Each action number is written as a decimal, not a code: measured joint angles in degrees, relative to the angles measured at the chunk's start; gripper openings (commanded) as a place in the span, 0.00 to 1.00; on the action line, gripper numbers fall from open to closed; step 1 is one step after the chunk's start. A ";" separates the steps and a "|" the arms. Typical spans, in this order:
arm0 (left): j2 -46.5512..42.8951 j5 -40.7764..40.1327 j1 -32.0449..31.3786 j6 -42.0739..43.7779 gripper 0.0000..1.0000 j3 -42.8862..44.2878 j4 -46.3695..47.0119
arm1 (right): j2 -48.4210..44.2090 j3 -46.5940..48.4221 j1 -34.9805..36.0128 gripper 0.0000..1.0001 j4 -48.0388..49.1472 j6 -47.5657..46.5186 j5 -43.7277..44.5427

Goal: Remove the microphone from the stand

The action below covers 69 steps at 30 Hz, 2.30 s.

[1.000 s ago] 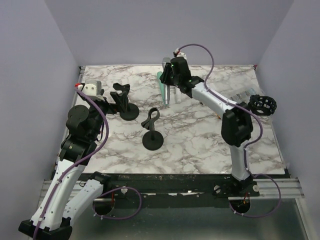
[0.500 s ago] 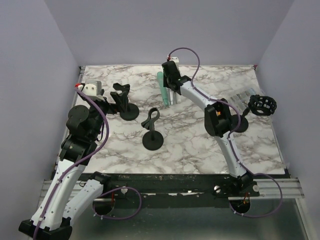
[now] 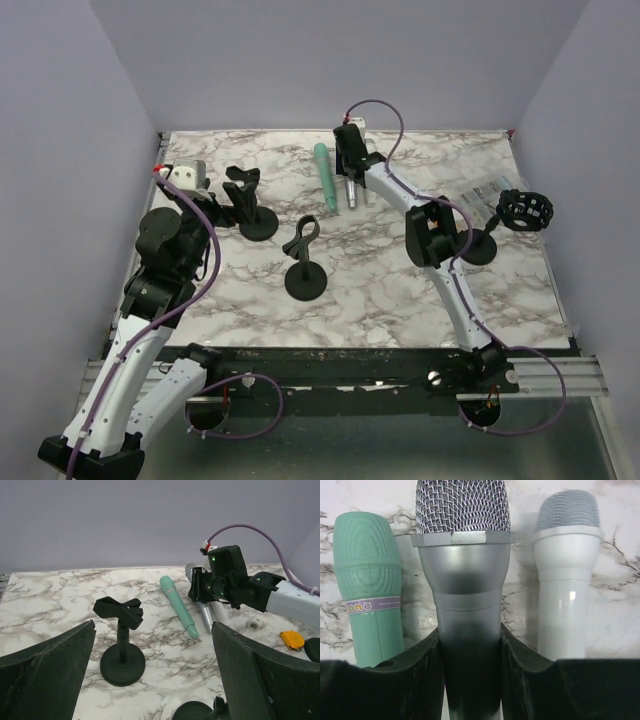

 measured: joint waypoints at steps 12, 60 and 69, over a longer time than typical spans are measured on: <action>0.66 0.02 0.00 0.00 0.99 0.00 0.00 | 3.41 2.62 -0.07 0.54 0.63 0.07 -0.28; -1.46 3.28 -0.66 -1.55 0.99 0.00 0.04 | -75.95 -38.73 -3.04 0.73 -18.12 3.10 30.84; -1.57 4.04 -1.44 -1.79 0.98 0.00 0.04 | -71.71 -38.42 -10.95 0.66 -29.79 3.69 34.25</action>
